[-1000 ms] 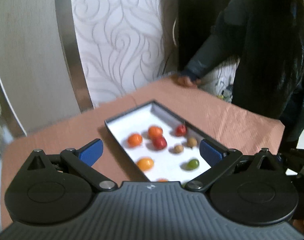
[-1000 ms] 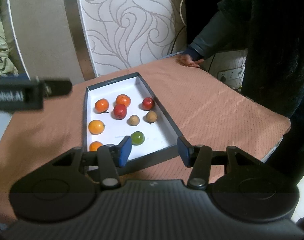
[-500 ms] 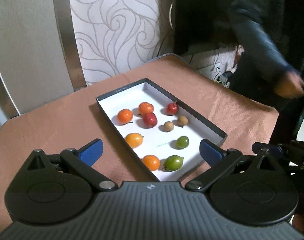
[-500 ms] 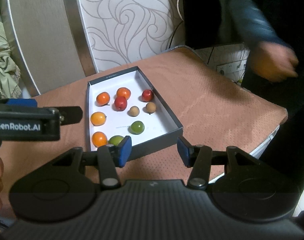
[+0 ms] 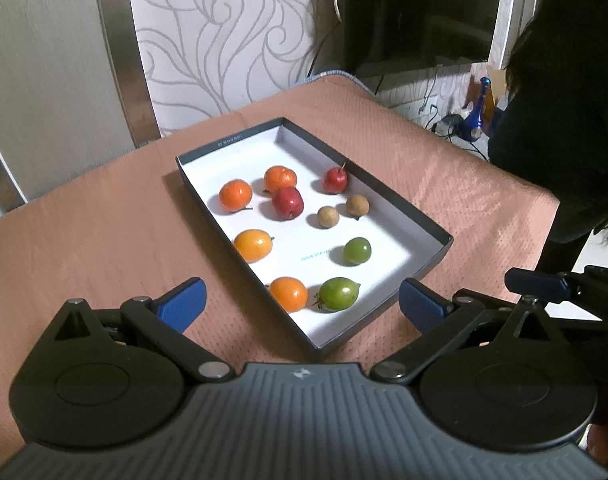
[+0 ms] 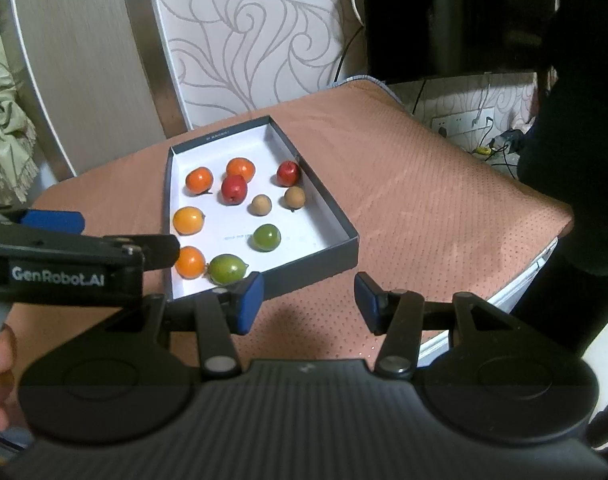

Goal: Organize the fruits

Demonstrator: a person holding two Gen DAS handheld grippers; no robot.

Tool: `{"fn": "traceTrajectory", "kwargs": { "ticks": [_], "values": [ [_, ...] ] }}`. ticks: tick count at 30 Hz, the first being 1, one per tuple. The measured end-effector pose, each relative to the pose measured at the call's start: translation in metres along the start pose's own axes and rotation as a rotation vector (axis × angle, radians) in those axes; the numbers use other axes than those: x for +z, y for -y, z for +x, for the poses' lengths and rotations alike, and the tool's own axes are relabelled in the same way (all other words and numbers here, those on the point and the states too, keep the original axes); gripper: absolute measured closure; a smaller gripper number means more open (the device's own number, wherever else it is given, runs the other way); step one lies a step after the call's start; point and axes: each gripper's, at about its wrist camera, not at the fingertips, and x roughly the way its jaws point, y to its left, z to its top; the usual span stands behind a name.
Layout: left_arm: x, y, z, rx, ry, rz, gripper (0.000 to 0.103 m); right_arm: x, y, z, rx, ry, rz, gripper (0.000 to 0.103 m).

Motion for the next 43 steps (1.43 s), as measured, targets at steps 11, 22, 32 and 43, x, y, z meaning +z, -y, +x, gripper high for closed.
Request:
{"fn": "traceTrajectory", "kwargs": {
  "ticks": [11,22,32,43],
  "values": [
    [-0.001,-0.003,0.011,-0.007,-0.04,-0.015,0.0,0.0,0.002,0.012,0.003,-0.038,-0.012,0.05],
    [-0.002,-0.001,0.016,-0.014,-0.063,-0.018,0.0,-0.004,0.008,0.016,-0.01,-0.061,0.001,0.05],
    [-0.006,0.004,0.017,-0.025,-0.083,-0.025,0.0,-0.008,0.013,0.014,-0.019,-0.065,0.014,0.05],
    [-0.007,0.005,0.013,-0.041,-0.079,-0.041,0.002,-0.012,0.017,0.012,-0.024,-0.062,0.033,0.05]
  ]
}}
